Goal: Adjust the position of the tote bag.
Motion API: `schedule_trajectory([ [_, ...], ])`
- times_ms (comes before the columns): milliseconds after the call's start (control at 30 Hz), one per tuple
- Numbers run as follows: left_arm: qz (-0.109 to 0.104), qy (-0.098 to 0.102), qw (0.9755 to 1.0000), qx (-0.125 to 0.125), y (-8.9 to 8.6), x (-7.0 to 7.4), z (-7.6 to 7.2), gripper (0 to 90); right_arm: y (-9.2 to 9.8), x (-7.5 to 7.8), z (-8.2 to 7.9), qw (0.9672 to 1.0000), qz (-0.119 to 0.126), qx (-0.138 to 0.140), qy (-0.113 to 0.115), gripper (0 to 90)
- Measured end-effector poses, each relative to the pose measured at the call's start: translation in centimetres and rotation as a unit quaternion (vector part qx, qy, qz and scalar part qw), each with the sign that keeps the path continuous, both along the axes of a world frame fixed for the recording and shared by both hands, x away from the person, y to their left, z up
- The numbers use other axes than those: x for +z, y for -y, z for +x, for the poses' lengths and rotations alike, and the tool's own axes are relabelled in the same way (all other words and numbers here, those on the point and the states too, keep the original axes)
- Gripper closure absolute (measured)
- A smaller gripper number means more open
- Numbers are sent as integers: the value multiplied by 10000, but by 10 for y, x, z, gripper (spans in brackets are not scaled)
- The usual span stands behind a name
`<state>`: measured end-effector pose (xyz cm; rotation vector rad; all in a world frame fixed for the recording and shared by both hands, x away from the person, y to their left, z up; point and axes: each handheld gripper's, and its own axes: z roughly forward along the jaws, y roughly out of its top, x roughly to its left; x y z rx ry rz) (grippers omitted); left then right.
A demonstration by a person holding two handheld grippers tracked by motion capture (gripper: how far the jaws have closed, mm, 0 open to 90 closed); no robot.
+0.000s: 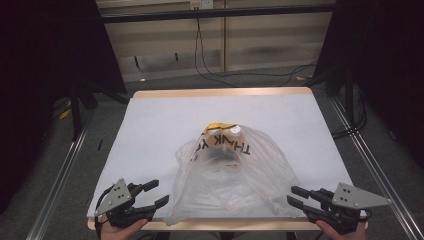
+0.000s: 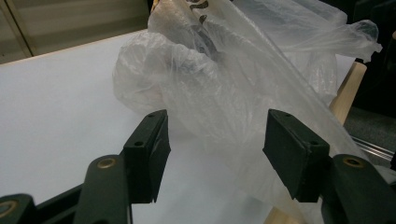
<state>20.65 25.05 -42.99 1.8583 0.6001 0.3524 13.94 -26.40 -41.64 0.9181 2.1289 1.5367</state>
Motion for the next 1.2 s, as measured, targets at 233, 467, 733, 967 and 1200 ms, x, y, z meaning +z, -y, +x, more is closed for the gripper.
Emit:
schedule_trajectory([
  [233, -71, -40, 10000, -7, -1, 1, -5, 386, -11, -7, 2, 9987, -243, 383, -248, 573],
  [467, -107, -36, 9999, -113, 3, 3, -10, 366, -25, -15, 5, 9953, -541, 671, -447, 504],
  [733, -193, -35, 9997, -178, 4, 6, -11, 322, -38, -28, 13, 9894, -936, 845, -720, 570],
  [967, -191, -63, 9991, -364, 12, 10, -16, 256, -40, -33, 19, 9873, -1071, 837, -821, 584],
  [1200, -168, -111, 9977, -645, 21, 8, -20, 224, -41, -35, 23, 9862, -1128, 830, -886, 700],
])
